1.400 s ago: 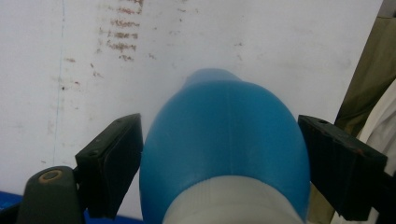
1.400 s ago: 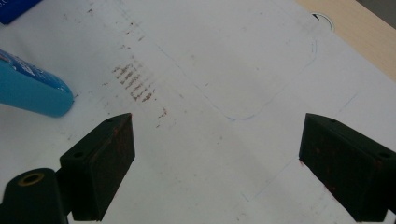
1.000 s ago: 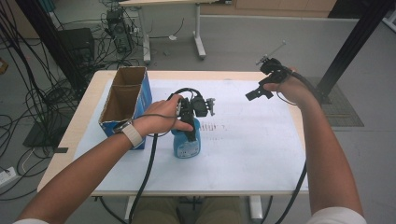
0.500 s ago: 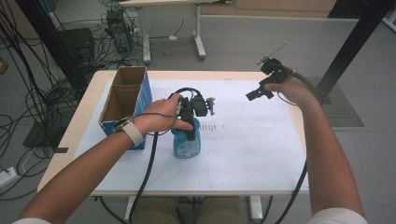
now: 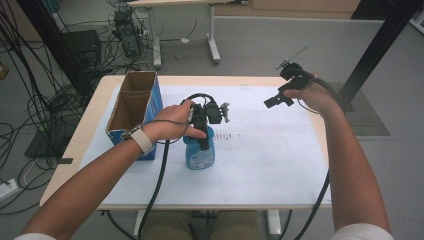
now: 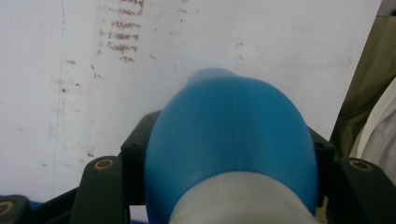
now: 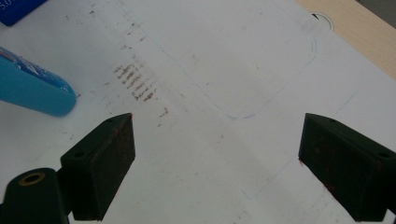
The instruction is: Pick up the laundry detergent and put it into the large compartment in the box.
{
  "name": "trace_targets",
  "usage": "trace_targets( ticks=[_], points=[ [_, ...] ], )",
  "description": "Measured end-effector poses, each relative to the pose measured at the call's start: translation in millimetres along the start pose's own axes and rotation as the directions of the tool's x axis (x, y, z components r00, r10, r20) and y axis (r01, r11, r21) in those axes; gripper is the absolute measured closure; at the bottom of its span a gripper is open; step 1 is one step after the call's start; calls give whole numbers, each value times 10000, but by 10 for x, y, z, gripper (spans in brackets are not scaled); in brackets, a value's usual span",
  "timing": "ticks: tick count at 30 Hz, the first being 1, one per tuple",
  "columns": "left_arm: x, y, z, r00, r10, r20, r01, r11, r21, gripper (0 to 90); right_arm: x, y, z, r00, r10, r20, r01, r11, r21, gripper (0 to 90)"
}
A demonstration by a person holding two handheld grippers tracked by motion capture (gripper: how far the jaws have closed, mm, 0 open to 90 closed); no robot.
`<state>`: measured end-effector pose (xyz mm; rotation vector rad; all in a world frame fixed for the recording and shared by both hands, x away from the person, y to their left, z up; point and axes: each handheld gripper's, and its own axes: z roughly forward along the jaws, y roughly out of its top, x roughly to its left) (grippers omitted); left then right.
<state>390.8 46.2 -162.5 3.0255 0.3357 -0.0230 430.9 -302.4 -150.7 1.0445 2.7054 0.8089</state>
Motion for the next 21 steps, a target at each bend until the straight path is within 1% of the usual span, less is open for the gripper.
trace_targets(
  ticks=[5, 9, 12, 17, 21],
  points=[
    [-4, -7, -1, 10000, -46, -14, 46, 10000, -17, 388, -3, -5, -5, 10000, 25, 6, -25, 10000, 7, 107],
    [-11, -7, 1, 9998, -170, -41, 170, 9999, -17, 388, -1, -5, -4, 10000, 25, -2, -25, 10000, 19, 107],
    [-18, 11, 1, 9998, -162, -63, 162, 9999, 51, 388, 3, 1, -5, 10000, 20, -13, -20, 10000, 30, 107],
    [-23, -11, 1, 10000, -53, -77, 53, 10000, -33, 388, -1, -1, -3, 10000, 29, -7, -29, 10000, 57, 107],
    [-18, -16, 2, 10000, -61, -42, 61, 10000, -53, 388, -2, -1, 8, 10000, 8, -17, -8, 10000, 79, 107]
  ],
)
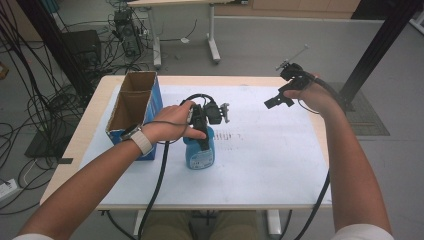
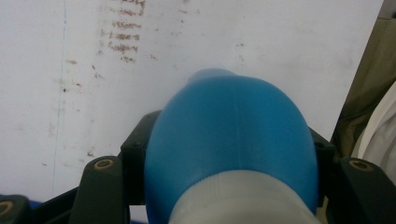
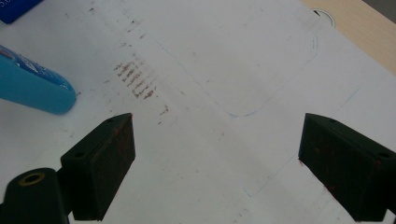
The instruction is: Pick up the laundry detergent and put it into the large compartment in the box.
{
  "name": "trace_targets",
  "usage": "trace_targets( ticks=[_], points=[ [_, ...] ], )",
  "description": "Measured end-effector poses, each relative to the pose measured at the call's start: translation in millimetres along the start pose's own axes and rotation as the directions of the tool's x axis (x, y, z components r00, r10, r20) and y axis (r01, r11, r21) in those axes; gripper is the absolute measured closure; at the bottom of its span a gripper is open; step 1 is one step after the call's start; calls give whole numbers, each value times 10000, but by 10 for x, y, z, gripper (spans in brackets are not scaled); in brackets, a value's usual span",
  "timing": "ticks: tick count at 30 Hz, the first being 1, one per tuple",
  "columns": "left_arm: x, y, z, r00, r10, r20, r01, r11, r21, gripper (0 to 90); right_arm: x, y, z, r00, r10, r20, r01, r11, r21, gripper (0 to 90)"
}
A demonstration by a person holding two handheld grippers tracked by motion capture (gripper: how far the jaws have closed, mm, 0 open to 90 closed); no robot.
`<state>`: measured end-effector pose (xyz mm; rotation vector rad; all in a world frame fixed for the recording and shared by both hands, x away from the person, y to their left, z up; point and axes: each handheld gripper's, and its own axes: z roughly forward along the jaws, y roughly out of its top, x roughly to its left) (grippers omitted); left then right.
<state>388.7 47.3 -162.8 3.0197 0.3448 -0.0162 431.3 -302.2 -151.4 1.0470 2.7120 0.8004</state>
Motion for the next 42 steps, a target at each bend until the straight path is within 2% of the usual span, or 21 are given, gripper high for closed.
trace_targets(
  ticks=[42],
  points=[
    [2, -91, 9, 10000, 78, 19, -77, 9993, -371, 391, 7, 26, -4, 10000, -24, 13, 24, 10000, 38, 108]
  ],
)
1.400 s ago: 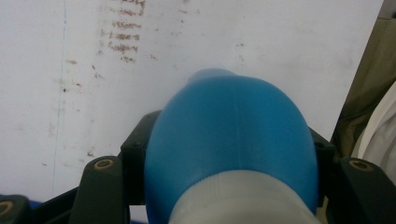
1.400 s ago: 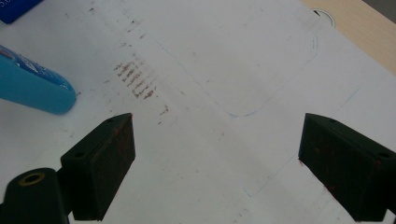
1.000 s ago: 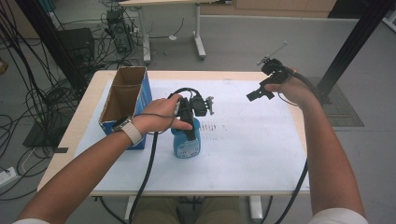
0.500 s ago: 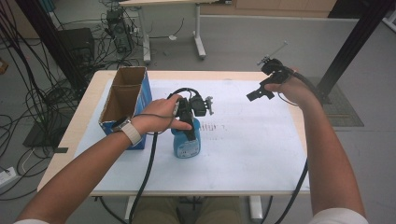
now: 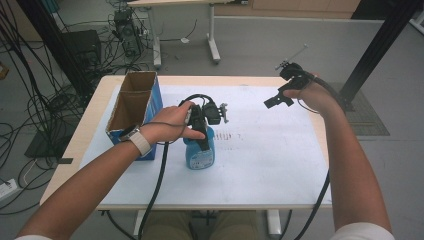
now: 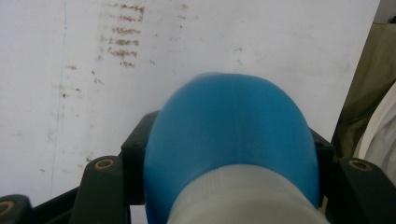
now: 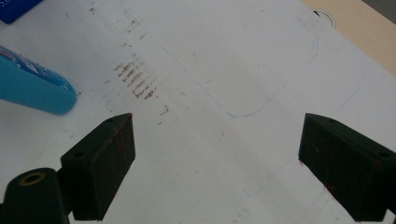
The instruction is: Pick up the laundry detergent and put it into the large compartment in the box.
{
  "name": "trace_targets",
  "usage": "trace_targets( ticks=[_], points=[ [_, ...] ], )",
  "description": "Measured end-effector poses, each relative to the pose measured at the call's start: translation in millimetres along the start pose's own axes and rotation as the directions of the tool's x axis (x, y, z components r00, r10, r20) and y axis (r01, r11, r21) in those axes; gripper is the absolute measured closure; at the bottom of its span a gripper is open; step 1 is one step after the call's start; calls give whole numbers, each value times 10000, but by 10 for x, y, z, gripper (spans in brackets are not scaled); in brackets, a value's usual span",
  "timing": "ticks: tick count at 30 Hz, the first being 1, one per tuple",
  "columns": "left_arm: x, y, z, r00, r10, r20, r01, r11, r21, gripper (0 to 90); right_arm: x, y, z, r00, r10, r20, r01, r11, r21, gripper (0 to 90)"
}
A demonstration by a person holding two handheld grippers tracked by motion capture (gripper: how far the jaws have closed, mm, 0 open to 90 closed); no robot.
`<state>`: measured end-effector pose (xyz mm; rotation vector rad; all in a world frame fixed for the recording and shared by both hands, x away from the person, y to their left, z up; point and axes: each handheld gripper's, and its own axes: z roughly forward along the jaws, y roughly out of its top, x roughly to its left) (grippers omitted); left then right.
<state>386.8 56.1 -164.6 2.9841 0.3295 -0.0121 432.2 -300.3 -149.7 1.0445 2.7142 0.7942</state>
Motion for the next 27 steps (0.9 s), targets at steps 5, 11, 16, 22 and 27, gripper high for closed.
trace_targets(
  ticks=[5, 11, 16, 22, 27],
  points=[
    [0, -8, 1, 10000, 1, -1, -1, 10000, -36, 391, 1, 1, 0, 10000, 34, -3, -34, 10000, 16, 107],
    [5, -21, 1, 10000, 20, 24, -20, 10000, -83, 392, 0, 3, 0, 10000, 23, -19, -23, 10000, 10, 107],
    [5, -15, 1, 10000, 25, 26, -25, 10000, -60, 393, -1, 5, 1, 10000, 28, -25, -28, 10000, 10, 107],
    [1, -27, 2, 10000, 0, 12, 0, 9999, -106, 393, 1, -1, -14, 10000, 37, 13, -37, 10000, -28, 108],
    [-3, -28, 2, 10000, -16, -1, 15, 9999, -102, 392, -1, 1, -12, 10000, 30, 22, -30, 10000, -5, 107]
  ],
)
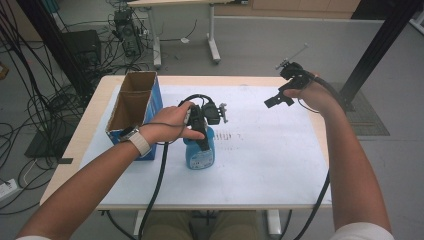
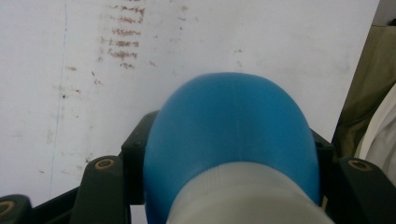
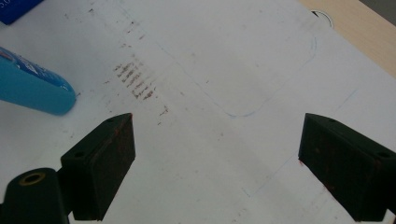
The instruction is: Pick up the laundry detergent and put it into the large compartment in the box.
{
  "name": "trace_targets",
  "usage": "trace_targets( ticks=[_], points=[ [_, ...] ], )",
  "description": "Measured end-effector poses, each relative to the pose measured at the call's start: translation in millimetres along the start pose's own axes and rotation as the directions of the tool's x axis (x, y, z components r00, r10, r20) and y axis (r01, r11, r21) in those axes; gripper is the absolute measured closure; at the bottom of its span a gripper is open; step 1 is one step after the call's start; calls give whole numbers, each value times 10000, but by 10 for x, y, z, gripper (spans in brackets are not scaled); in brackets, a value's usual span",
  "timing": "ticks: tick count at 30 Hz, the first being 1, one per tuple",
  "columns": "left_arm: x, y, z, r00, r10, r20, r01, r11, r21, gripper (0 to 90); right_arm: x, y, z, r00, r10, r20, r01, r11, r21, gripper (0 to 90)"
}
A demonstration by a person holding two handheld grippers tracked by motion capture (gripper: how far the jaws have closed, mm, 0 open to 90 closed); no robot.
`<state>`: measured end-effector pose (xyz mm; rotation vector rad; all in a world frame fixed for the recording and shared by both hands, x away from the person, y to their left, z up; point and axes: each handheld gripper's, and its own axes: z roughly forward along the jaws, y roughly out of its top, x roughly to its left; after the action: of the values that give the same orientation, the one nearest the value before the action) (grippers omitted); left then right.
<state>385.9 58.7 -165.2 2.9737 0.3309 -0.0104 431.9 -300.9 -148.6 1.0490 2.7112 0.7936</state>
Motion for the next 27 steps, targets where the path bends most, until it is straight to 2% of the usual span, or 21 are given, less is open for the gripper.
trace_targets(
  ticks=[27],
  points=[
    [-13, -21, 0, 10000, 25, -52, -25, 10000, -69, 393, 24, 36, 14, 10000, -62, -2, 62, 10000, 17, 107]
  ],
)
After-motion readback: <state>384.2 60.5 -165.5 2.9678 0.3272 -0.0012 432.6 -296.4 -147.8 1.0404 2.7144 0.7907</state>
